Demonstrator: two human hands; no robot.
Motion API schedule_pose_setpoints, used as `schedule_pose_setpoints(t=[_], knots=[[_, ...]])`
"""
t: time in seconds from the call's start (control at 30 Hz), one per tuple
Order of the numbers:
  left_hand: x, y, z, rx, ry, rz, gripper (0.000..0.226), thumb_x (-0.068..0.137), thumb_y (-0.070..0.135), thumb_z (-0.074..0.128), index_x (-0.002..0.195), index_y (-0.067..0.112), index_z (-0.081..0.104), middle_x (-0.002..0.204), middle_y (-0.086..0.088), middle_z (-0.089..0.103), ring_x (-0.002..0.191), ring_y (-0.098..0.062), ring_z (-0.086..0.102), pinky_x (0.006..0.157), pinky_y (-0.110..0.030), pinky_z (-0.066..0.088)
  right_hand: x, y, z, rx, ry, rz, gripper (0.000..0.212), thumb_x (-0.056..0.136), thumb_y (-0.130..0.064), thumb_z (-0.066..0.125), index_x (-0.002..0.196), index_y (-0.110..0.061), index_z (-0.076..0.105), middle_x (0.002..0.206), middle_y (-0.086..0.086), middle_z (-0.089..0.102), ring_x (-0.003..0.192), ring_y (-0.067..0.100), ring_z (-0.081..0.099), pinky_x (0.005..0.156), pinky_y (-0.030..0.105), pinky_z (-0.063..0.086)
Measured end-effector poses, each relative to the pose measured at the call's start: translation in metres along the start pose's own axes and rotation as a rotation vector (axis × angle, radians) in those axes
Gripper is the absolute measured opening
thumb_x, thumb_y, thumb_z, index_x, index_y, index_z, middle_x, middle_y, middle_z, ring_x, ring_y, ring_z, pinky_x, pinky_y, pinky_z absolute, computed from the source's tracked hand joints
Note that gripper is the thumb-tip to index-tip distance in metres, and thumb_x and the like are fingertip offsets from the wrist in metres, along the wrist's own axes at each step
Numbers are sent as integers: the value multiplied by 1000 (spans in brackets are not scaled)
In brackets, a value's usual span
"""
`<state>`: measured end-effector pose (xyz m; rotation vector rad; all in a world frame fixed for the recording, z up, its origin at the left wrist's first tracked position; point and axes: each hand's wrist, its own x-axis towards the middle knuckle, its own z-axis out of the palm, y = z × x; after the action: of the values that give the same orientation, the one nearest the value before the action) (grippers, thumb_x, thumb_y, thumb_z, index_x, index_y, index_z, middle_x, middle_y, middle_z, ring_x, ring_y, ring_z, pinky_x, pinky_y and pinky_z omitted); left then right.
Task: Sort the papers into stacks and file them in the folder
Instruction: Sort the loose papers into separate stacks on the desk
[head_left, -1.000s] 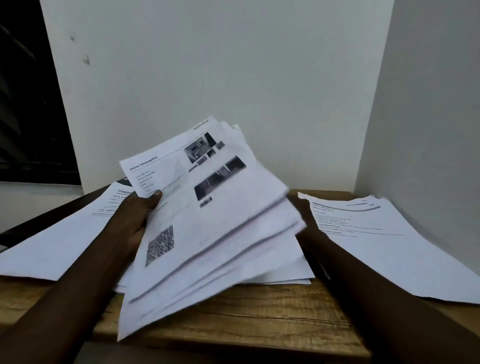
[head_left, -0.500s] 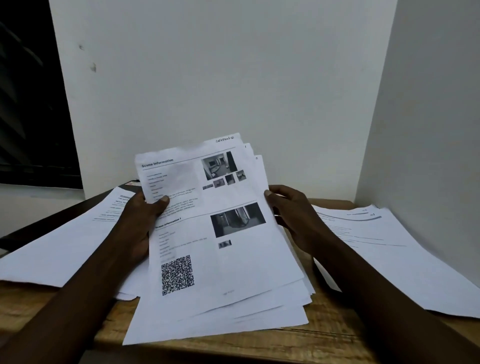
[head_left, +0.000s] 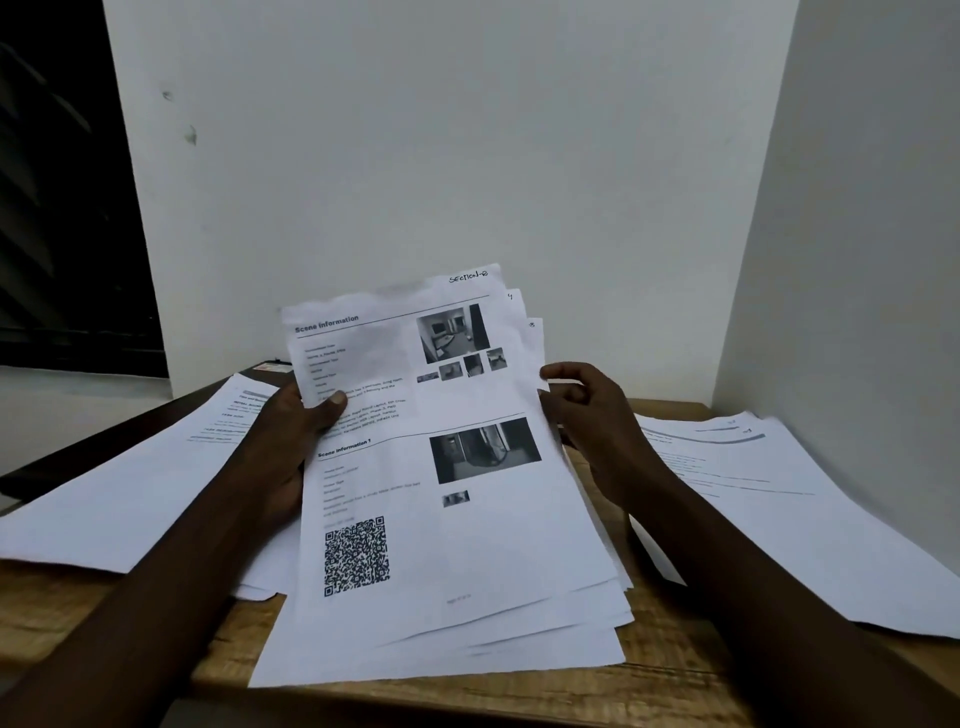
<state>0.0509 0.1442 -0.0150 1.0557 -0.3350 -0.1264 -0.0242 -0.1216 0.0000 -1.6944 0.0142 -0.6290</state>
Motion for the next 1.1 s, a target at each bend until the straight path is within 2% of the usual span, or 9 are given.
schedule_pose_setpoints(t=[0.13, 0.37, 0.47, 0.63, 0.73, 0.8, 0.9, 0.97, 1.1], knots=[[-1, 1, 0, 5, -17, -12, 41, 99, 0, 45, 139, 10, 50, 132, -17, 63, 119, -38, 61, 83, -51, 58, 0, 0, -1, -76, -27, 4, 11, 84, -22, 72, 93, -16, 70, 91, 14, 72, 80, 24, 65, 79, 53, 55], [-4, 2, 2, 19, -16, 10, 40, 95, -2, 50, 134, 7, 53, 124, -17, 67, 97, -31, 72, 72, -45, 61, 3, 2, -3, -164, 108, -7, 24, 78, -24, 75, 59, -19, 62, 64, 0, 64, 63, 18, 55, 64, 34, 42], [-4, 2, 1, 28, 0, 12, 38, 95, -2, 51, 132, 6, 55, 124, -18, 67, 99, -33, 70, 75, -47, 61, 6, 4, -8, -209, 177, -12, 30, 81, -24, 75, 58, -18, 57, 58, -6, 56, 56, 10, 47, 58, 26, 34], [-5, 3, 2, 36, 16, 14, 38, 94, -1, 53, 131, 7, 57, 123, -19, 67, 93, -31, 72, 74, -47, 61, 10, 9, -17, -291, 178, -26, 32, 88, -23, 65, 62, -9, 53, 57, 1, 39, 58, 15, 33, 57, 28, 22], [-6, 5, 3, 53, 12, 8, 38, 93, -1, 55, 131, 5, 56, 120, -18, 69, 91, -31, 73, 68, -45, 62, 6, 8, -14, -202, 113, -49, 37, 76, -41, 68, 81, -4, 67, 65, 8, 59, 65, 14, 47, 64, 29, 33], [-8, 6, 4, 63, 15, 4, 37, 92, -1, 57, 129, 5, 57, 115, -18, 71, 88, -31, 74, 64, -43, 61, 6, 7, -13, -137, 86, -59, 33, 71, -43, 71, 90, -16, 73, 75, 5, 71, 68, 12, 58, 66, 28, 39], [-7, 6, 4, 75, 18, -2, 37, 91, -1, 59, 128, 5, 57, 113, -17, 72, 86, -31, 74, 63, -43, 61, 9, 5, -13, -84, 98, -39, 5, 82, -26, 72, 83, -22, 69, 62, -7, 68, 57, 6, 56, 60, 27, 41], [-6, 5, 3, 78, 8, 1, 37, 91, -2, 58, 127, 5, 58, 112, -17, 72, 83, -29, 75, 62, -42, 61, 10, 5, -13, -65, 107, -30, 7, 79, -30, 69, 80, -23, 67, 70, 1, 71, 68, 17, 59, 68, 38, 48], [-3, 2, 0, 178, 36, 27, 36, 91, -3, 59, 125, 7, 60, 116, -18, 69, 84, -27, 72, 67, -39, 63, 15, 7, -17, -103, 185, -67, 12, 87, -22, 66, 76, -21, 62, 71, -1, 63, 68, 13, 51, 62, 27, 36]])
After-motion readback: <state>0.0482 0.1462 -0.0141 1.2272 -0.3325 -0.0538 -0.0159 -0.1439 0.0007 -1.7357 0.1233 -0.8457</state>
